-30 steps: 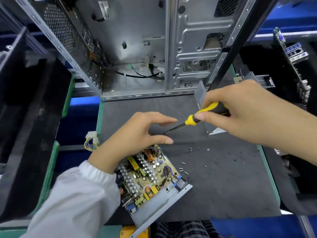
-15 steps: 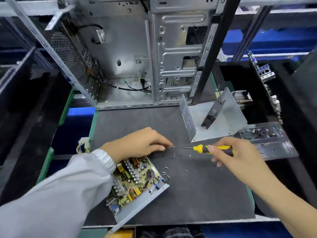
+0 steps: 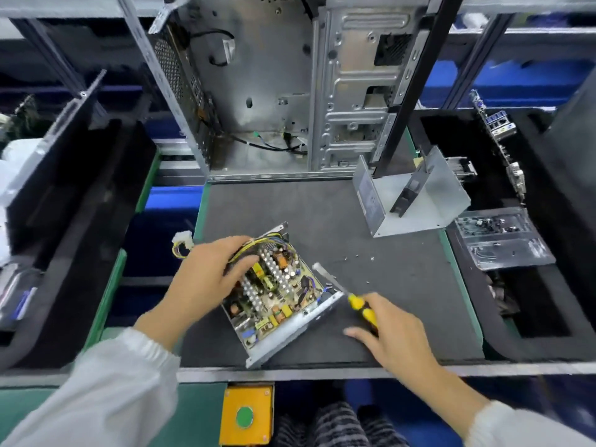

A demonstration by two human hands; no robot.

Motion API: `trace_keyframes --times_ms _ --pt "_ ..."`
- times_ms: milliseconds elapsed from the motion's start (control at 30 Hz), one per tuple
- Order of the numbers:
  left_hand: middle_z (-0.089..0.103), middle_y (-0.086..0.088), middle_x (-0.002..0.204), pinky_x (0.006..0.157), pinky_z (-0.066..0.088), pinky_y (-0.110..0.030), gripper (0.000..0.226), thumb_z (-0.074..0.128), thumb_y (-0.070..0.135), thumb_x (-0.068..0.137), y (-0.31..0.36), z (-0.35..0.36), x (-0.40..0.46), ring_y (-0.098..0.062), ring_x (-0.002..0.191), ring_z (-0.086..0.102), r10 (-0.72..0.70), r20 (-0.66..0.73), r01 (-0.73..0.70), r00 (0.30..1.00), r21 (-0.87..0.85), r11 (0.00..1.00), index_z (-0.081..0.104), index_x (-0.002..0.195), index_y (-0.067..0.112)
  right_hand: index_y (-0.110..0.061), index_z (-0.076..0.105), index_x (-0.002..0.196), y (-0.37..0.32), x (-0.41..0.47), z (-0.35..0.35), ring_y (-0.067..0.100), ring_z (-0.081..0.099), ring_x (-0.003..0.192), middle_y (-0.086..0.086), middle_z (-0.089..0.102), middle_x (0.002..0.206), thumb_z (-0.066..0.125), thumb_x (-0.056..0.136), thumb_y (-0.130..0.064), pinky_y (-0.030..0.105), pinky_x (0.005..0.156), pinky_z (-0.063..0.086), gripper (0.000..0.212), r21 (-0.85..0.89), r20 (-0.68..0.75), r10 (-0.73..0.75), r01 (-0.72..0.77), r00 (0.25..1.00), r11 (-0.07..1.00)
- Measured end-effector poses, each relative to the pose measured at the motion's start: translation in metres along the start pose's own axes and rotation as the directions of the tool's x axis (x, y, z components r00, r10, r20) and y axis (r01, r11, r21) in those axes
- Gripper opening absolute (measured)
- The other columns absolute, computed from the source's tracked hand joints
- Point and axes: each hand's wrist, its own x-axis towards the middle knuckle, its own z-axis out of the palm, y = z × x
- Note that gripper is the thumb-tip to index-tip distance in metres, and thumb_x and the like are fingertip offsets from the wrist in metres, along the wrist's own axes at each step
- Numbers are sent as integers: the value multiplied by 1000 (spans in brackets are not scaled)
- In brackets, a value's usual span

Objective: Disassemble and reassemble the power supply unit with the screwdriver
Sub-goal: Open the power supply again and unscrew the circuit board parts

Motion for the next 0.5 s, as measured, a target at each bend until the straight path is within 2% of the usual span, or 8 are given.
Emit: trace_keyframes --times_ms 67,167,233,333,433,500 --pt "67 -6 95 76 49 -41 26 51 23 101 -1 6 -2 -30 88 64 68 -97 -60 993 77 995 64 117 8 -25 51 96 -1 -3 15 14 61 87 -10 61 86 52 86 -57 29 57 36 33 -203 -93 -45 25 995 979" --pt "63 -11 88 73 47 -48 20 54 12 98 0 7 2 -35 83 60 110 -132 -95 985 118 988 66 111 2 -22 56 84 2 -2 26 18 64 72 -6 63 73 61 86 -47 29 46 37 25 -244 -209 -105 52 972 968" --pt "64 -12 88 72 46 -49 20 55 11 98 2 8 9 -36 82 60 144 -177 -122 974 134 983 68 109 1 -21 57 77 4 1 28 19 62 59 -5 60 64 72 80 -39 26 40 30 24 -267 -250 -134 65 959 961" --pt "66 -11 88 71 41 -42 16 61 11 95 8 10 28 -34 82 58 179 -207 -138 962 195 971 71 106 4 -18 56 66 8 13 19 18 53 39 -4 52 49 85 65 -33 21 33 22 32 -359 -321 -235 112 918 927" --pt "66 -12 88 66 42 -42 15 73 1 83 15 11 48 -36 80 58 201 -240 -126 950 295 947 75 97 6 -14 56 63 15 35 6 20 50 34 -2 49 44 86 64 -30 21 32 26 34 -396 -410 -302 130 861 909" --pt "64 -13 89 66 42 -42 23 75 -2 78 19 11 55 -35 80 58 218 -256 -129 942 324 937 75 98 7 -11 57 66 17 56 -5 24 53 39 2 52 47 81 73 -30 24 35 31 32 -371 -467 -260 79 845 925"
